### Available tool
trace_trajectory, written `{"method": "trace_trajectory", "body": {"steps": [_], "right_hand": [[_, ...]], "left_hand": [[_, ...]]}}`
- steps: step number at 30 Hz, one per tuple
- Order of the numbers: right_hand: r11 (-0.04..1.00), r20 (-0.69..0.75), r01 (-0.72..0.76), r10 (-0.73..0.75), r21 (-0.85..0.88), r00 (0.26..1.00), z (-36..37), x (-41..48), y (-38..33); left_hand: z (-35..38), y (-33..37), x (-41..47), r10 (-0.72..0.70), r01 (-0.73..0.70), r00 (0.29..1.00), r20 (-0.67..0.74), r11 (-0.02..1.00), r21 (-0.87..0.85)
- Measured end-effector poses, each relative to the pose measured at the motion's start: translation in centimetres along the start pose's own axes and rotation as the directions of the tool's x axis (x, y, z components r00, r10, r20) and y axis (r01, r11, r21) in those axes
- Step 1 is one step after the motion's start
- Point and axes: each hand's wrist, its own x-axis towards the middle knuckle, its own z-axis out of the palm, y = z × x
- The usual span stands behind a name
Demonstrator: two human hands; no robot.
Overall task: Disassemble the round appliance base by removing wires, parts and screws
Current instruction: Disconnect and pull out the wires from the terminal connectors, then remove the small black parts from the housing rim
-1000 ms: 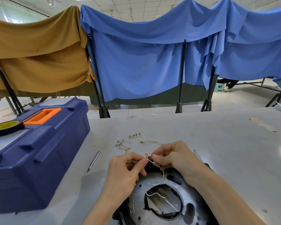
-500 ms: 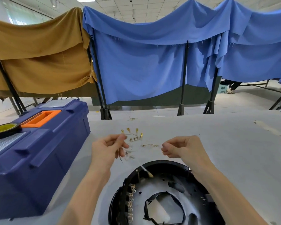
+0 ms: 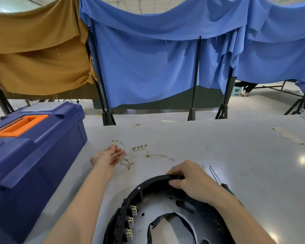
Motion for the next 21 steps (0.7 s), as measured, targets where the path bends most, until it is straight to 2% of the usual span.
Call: {"method": "trace_trajectory", "body": {"steps": [3,6,9,12,14,15,17,19,21], "right_hand": [[1.0,-0.005,0.006,-0.006,0.008,1.0,0.1,0.0,0.1],[1.0,-0.008,0.007,-0.007,0.013,1.0,0.1,0.1,0.0],[0.999,-0.006,-0.005,0.005,0.035,1.0,0.0,0.0,0.0],[0.999,-0.008,-0.002,0.002,0.034,1.0,0.0,0.0,0.1],[0.999,-0.008,-0.003,0.004,0.05,1.0,-0.1,-0.1,0.2],[0.998,-0.005,-0.005,0.005,0.068,1.0,-0.2,-0.1,0.2],[0.994,-0.015,-0.002,0.003,0.112,1.0,-0.5,-0.2,0.2],[0.989,-0.042,0.002,0.004,0.148,0.999,-1.2,-0.3,0.2],[0.989,-0.058,0.003,0.006,0.148,0.998,-2.2,-0.7,0.3]], "left_hand": [[-0.5,-0.8,1.5,0.066,-0.045,0.992,-0.108,0.981,0.187],[-1.2,-1.3,2.4,0.16,-0.087,0.978,-0.134,0.896,0.435],[-1.7,-1.1,2.4,0.249,-0.121,0.966,-0.072,0.679,0.725],[-2.2,-0.5,1.7,0.271,-0.121,0.963,-0.005,0.448,0.886],[-2.2,0.0,0.3,0.349,-0.164,0.937,0.026,0.37,0.914],[-1.9,0.3,-0.8,0.398,-0.234,0.914,0.076,0.366,0.901],[-1.0,1.0,-3.9,0.426,-0.436,0.87,0.249,0.426,0.793],[-0.1,1.6,-7.3,0.317,-0.553,0.832,0.455,0.536,0.638],[0.1,1.6,-10.0,0.156,-0.607,0.755,0.637,0.534,0.589]]}}
